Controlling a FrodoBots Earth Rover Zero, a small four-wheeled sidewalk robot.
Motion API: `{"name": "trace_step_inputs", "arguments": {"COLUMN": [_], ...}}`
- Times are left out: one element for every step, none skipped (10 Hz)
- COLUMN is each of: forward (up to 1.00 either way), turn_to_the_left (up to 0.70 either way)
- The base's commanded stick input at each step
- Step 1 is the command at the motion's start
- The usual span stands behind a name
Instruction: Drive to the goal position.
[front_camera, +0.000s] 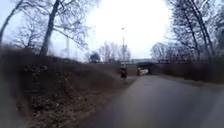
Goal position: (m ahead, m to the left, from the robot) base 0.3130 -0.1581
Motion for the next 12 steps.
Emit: {"name": "trace_step_inputs", "arguments": {"forward": [0.70, 0.70, 0.70, 0.70, 0.70, 0.70, 0.70, 0.70, 0.70, 0.70, 0.70, 0.70], "turn_to_the_left": [-0.14, -0.14, -0.14, -0.14, -0.14, -0.14, -0.14, -0.14, -0.14, -0.14, -0.14, -0.14]}}
